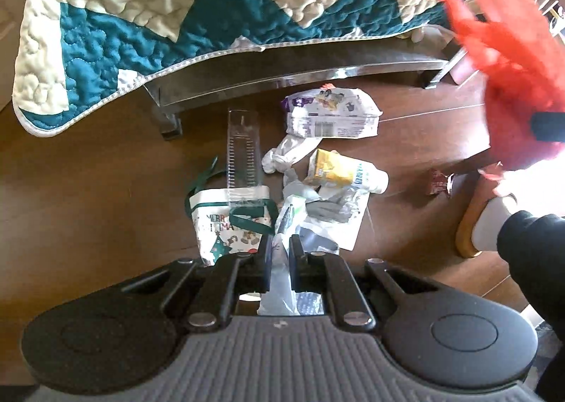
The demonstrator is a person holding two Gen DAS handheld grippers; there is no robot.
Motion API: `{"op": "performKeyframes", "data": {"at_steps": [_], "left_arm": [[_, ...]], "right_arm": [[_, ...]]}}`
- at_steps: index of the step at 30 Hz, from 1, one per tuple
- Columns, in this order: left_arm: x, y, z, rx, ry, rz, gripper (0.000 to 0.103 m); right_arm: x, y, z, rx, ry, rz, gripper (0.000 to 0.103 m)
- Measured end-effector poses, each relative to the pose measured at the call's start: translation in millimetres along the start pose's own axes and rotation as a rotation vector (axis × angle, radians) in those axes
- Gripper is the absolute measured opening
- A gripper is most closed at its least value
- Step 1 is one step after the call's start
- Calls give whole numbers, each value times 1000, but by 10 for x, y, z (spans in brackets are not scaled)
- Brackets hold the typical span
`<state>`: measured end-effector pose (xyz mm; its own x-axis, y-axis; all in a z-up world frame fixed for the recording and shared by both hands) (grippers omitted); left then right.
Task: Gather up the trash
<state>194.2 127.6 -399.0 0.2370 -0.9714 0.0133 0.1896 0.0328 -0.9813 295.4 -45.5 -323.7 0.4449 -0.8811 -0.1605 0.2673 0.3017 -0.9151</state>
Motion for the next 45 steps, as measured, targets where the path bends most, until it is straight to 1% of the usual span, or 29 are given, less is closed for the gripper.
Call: {"op": "performKeyframes", "data": {"at_steps": [1,3,5,9,13,18,20,25,31,34,37,39,42,45], "left_arm": [[-22,-31,-1,1,-7,4,9],[-24,-153,64,26,-11,-20,9],[4,-381,192,76,16,-38,9],[72,-859,459,171,28,-75,9],[226,-1438,784,297,35,-109,9],[570,-2305,1136,463,93,-148,9],[740,-2673,1276,529,116,-164,9],[1213,-3483,1593,654,161,-221,9],[1805,-4179,1899,738,219,-257,9],[2117,-4583,2052,797,246,-272,9],[2498,-4992,2210,855,287,-287,9],[2776,-5250,2298,890,316,-305,9],[3239,-5554,2395,926,365,-337,9],[3763,-5730,2433,941,411,-384,9]], "right_arm": [[12,-36,13,8,18,6,11],[37,-193,44,36,25,15,11],[58,-393,78,68,17,20,11],[126,-861,139,140,1,14,11],[187,-1444,282,224,-11,4,11],[284,-2305,478,365,-33,-15,11],[348,-2641,556,420,-35,-27,11],[586,-3409,727,550,-23,-62,11],[1077,-4226,939,698,17,-151,11],[1446,-4632,1040,754,53,-217,11],[1812,-4937,1094,781,97,-268,11],[2040,-5042,1099,787,125,-297,11],[2387,-5092,1096,777,179,-330,11],[2668,-5022,1084,749,221,-347,11]]}}
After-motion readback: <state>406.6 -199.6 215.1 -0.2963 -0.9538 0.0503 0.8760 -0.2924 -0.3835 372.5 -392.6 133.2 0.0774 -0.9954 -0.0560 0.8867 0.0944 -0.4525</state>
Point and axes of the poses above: each gripper's, at about its wrist camera, not at the fingertips, and y roughly the way its jaws point, x to its right, z to its top, the point moved 10 cm from there along y, roughly the way its jaws point, and after that the axes turned 5 degrees about y, right-handed, at the moved point
